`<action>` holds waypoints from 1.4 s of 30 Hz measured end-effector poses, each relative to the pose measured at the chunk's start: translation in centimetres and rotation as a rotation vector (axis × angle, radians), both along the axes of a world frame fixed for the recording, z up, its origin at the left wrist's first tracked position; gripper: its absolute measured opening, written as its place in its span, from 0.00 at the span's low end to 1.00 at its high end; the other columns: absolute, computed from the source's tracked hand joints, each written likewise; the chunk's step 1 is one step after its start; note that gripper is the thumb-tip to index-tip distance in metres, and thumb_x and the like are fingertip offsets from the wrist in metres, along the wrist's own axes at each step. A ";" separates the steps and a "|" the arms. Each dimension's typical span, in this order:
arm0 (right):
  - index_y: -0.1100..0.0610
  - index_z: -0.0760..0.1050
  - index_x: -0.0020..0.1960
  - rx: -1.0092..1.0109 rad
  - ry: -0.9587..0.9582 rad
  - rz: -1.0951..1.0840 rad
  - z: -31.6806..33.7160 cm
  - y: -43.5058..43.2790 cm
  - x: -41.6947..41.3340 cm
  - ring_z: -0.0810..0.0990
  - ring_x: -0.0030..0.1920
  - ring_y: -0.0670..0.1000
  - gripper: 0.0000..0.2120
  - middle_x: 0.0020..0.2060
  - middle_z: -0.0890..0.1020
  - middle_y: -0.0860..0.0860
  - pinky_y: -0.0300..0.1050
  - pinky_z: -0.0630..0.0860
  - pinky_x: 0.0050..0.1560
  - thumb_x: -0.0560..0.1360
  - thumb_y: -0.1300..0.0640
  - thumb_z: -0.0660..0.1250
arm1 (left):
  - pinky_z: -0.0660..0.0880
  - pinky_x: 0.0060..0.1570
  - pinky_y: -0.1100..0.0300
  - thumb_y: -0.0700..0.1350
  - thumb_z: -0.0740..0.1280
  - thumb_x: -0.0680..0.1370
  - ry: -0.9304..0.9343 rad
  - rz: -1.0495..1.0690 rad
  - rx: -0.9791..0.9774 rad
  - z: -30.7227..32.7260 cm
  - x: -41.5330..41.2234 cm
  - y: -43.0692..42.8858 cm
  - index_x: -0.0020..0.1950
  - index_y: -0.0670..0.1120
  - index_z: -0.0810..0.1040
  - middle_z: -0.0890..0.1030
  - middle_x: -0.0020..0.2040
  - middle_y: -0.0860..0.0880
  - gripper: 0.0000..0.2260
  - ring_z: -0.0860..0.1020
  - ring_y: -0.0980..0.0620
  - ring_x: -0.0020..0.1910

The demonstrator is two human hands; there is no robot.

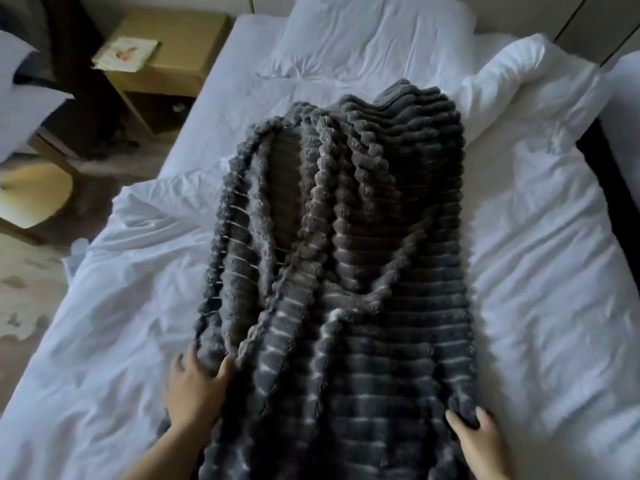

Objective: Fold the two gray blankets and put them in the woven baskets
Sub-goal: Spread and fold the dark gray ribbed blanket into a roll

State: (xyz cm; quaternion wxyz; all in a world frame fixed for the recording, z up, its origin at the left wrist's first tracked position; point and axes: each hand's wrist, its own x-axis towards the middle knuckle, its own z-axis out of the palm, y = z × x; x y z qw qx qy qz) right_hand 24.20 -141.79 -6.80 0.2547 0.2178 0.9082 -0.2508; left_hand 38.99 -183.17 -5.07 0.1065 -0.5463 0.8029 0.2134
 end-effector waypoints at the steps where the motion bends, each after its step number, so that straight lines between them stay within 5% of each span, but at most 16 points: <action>1: 0.55 0.78 0.39 0.016 0.089 0.016 0.3 0.3 0.6 0.80 0.46 0.59 0.08 0.45 0.83 0.61 0.48 0.71 0.45 0.68 0.55 0.76 | 0.75 0.54 0.50 0.64 0.66 0.72 0.047 -0.071 -0.069 0.2 0.6 0.6 0.62 0.49 0.75 0.77 0.59 0.42 0.25 0.76 0.40 0.58; 5: 0.61 0.79 0.56 -0.108 -0.002 -0.105 2.7 0.5 3.7 0.79 0.54 0.58 0.18 0.53 0.81 0.60 0.51 0.72 0.55 0.69 0.54 0.75 | 0.71 0.42 0.60 0.66 0.64 0.73 -0.110 -0.250 0.253 1.7 2.6 3.4 0.51 0.52 0.77 0.81 0.48 0.50 0.19 0.78 0.50 0.48; 9: 0.62 0.77 0.48 -0.229 -0.270 -0.185 5.1 0.5 6.9 0.75 0.43 0.53 0.13 0.45 0.80 0.56 0.45 0.67 0.48 0.71 0.54 0.75 | 0.66 0.37 0.62 0.59 0.65 0.77 -0.245 -0.303 0.347 2.0 5.7 4.3 0.35 0.49 0.72 0.78 0.38 0.50 0.16 0.78 0.50 0.43; 11: 0.64 0.78 0.47 -0.270 -0.319 -0.174 5.7 1.0 7.7 0.76 0.39 0.53 0.11 0.41 0.81 0.53 0.47 0.70 0.46 0.72 0.57 0.73 | 0.65 0.35 0.61 0.52 0.62 0.80 -0.080 -0.200 0.333 3.4 6.4 3.3 0.32 0.47 0.71 0.76 0.35 0.46 0.17 0.75 0.48 0.39; 14: 0.63 0.80 0.50 -0.409 0.030 -0.161 7.0 2.0 6.9 0.80 0.48 0.58 0.09 0.43 0.83 0.59 0.47 0.75 0.45 0.73 0.60 0.72 | 0.69 0.44 0.53 0.44 0.57 0.81 0.301 0.203 0.035 6.3 6.5 -1.6 0.42 0.36 0.76 0.79 0.45 0.32 0.15 0.78 0.37 0.46; 16: 0.60 0.79 0.56 -0.555 0.182 -0.231 8.6 2.3 5.6 0.79 0.57 0.58 0.13 0.50 0.83 0.56 0.50 0.75 0.55 0.74 0.55 0.70 | 0.70 0.47 0.50 0.47 0.60 0.81 0.454 0.351 -0.045 7.4 7.0 -4.6 0.47 0.35 0.75 0.79 0.50 0.30 0.14 0.77 0.35 0.50; 18: 0.54 0.76 0.64 -0.724 0.118 -0.276 8.6 2.7 5.2 0.74 0.64 0.52 0.19 0.62 0.78 0.51 0.49 0.68 0.65 0.75 0.50 0.69 | 0.69 0.47 0.53 0.53 0.65 0.78 0.516 0.418 0.071 7.0 7.8 -5.2 0.60 0.37 0.74 0.79 0.56 0.35 0.21 0.77 0.39 0.51; 20: 0.49 0.72 0.67 -0.683 -0.049 -0.208 7.1 2.8 6.6 0.75 0.61 0.47 0.25 0.68 0.74 0.47 0.46 0.68 0.60 0.71 0.46 0.71 | 0.67 0.49 0.56 0.58 0.70 0.73 0.433 0.400 0.275 5.4 9.5 -3.8 0.72 0.41 0.64 0.74 0.65 0.38 0.35 0.75 0.42 0.56; 22: 0.52 0.61 0.75 -0.460 -0.250 -0.128 4.6 3.2 9.1 0.69 0.69 0.52 0.41 0.74 0.65 0.49 0.52 0.68 0.66 0.67 0.42 0.74 | 0.70 0.45 0.57 0.58 0.74 0.70 0.295 0.322 0.437 3.3 12.0 -1.5 0.75 0.42 0.59 0.72 0.66 0.40 0.42 0.76 0.45 0.52; 24: 0.52 0.54 0.78 -0.298 -0.368 -0.059 2.7 3.2 11.3 0.60 0.74 0.56 0.49 0.76 0.59 0.51 0.55 0.62 0.69 0.65 0.39 0.75 | 0.76 0.41 0.57 0.54 0.77 0.68 0.195 0.222 0.561 1.3 14.1 0.8 0.69 0.41 0.68 0.77 0.58 0.43 0.35 0.78 0.49 0.43; 28: 0.57 0.57 0.77 -0.229 -0.415 -0.048 2.6 1.5 12.4 0.64 0.72 0.59 0.42 0.75 0.63 0.54 0.54 0.65 0.65 0.71 0.41 0.71 | 0.75 0.57 0.46 0.46 0.72 0.74 0.123 -0.006 0.416 0.0 14.0 2.9 0.57 0.37 0.79 0.81 0.55 0.36 0.16 0.79 0.39 0.54; 34: 0.63 0.76 0.59 -0.580 0.133 -0.196 14.8 -4.8 -3.6 0.80 0.42 0.57 0.15 0.48 0.81 0.59 0.55 0.77 0.49 0.76 0.57 0.69 | 0.73 0.47 0.56 0.48 0.68 0.76 0.297 -0.187 0.102 11.5 0.7 -3.8 0.54 0.40 0.81 0.82 0.51 0.38 0.13 0.80 0.40 0.52; 38: 0.47 0.74 0.43 -0.861 0.385 -0.110 24.4 -9.3 -12.7 0.79 0.45 0.42 0.14 0.44 0.78 0.45 0.44 0.75 0.59 0.74 0.37 0.63 | 0.77 0.55 0.53 0.56 0.65 0.76 0.919 0.098 0.138 19.5 -8.9 -7.1 0.65 0.47 0.75 0.81 0.58 0.46 0.21 0.80 0.45 0.56; 40: 0.48 0.79 0.34 -1.008 0.378 -0.115 26.4 -10.5 -12.2 0.79 0.33 0.38 0.21 0.30 0.80 0.42 0.34 0.78 0.40 0.79 0.41 0.58 | 0.76 0.45 0.59 0.65 0.64 0.73 0.885 0.126 0.212 20.4 -10.4 -7.2 0.71 0.51 0.69 0.78 0.60 0.48 0.30 0.79 0.47 0.54; 41: 0.49 0.81 0.35 -1.013 0.359 -0.108 26.4 -10.8 -11.5 0.81 0.32 0.38 0.21 0.30 0.82 0.41 0.35 0.77 0.38 0.81 0.45 0.58 | 0.74 0.40 0.60 0.68 0.63 0.72 0.761 0.113 0.225 19.9 -10.2 -7.0 0.73 0.52 0.65 0.77 0.61 0.47 0.34 0.78 0.47 0.51; 42: 0.50 0.82 0.46 -0.954 0.327 -0.097 25.3 -10.8 -11.1 0.83 0.43 0.39 0.15 0.41 0.86 0.42 0.37 0.77 0.49 0.81 0.47 0.58 | 0.71 0.39 0.59 0.69 0.63 0.72 0.654 0.098 0.248 18.7 -9.5 -6.8 0.74 0.49 0.63 0.75 0.63 0.45 0.37 0.75 0.47 0.50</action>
